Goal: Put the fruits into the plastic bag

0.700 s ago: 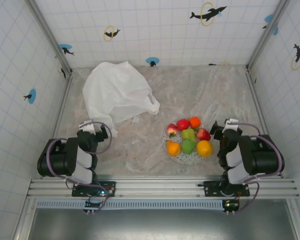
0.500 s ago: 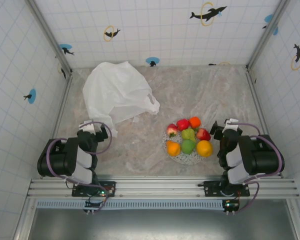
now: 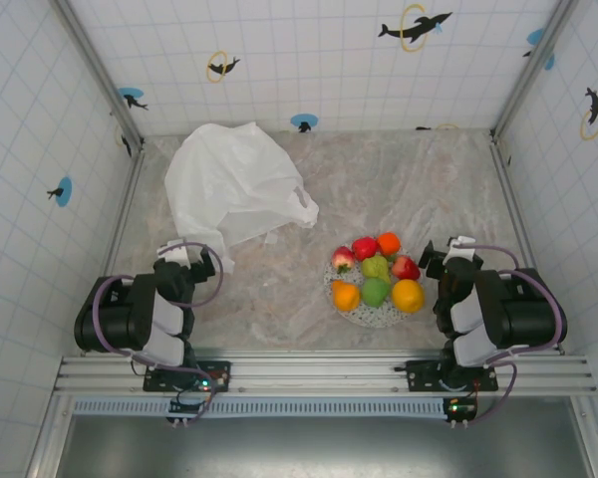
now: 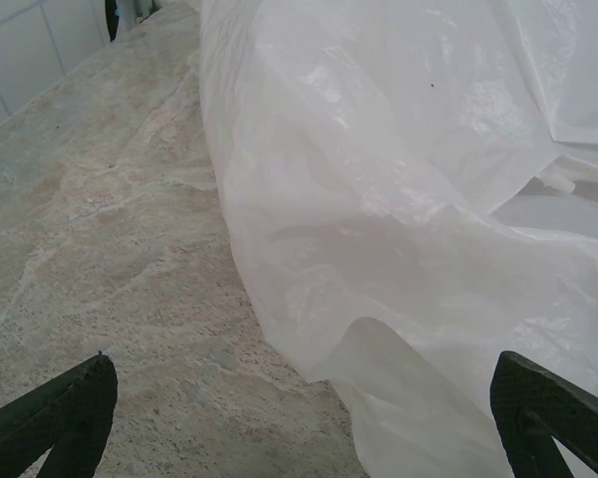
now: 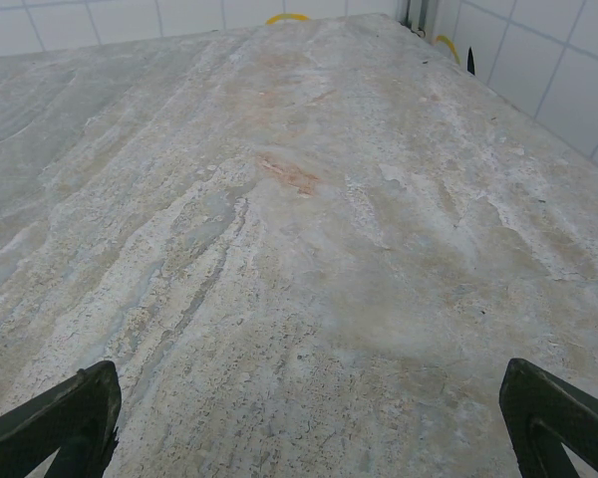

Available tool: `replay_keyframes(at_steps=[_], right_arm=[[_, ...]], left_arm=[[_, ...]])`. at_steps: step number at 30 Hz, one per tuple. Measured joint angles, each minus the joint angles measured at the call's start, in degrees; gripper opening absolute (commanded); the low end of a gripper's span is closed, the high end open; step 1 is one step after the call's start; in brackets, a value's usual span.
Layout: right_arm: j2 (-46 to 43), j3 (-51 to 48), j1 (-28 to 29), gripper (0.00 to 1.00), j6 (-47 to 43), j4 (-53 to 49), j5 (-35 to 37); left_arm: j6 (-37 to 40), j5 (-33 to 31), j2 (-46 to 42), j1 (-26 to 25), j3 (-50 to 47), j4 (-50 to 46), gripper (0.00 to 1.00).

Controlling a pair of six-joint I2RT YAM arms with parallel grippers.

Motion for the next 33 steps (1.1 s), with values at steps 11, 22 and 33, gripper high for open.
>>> replay_keyframes(at_steps=[11,22,33], right_arm=[[-1.73,0.0,0.85,1.0,-0.31,-1.33,0.98],[-28.65,9.07,0.07,1.0,5.68,-29.97,8.85],[-31.61,25.38,12.96,0.98,7.21,-52.24,-3.23]], left_arm=[[-0.28,-1.92,-3.43,0.0,0.24,-3.45,0.98],[-23.45,-13.62,-31.95,0.11,9.62,-35.08,0.96],[-34.56,-5.84,-33.66,-8.2,22.18,-62.4,0.92]])
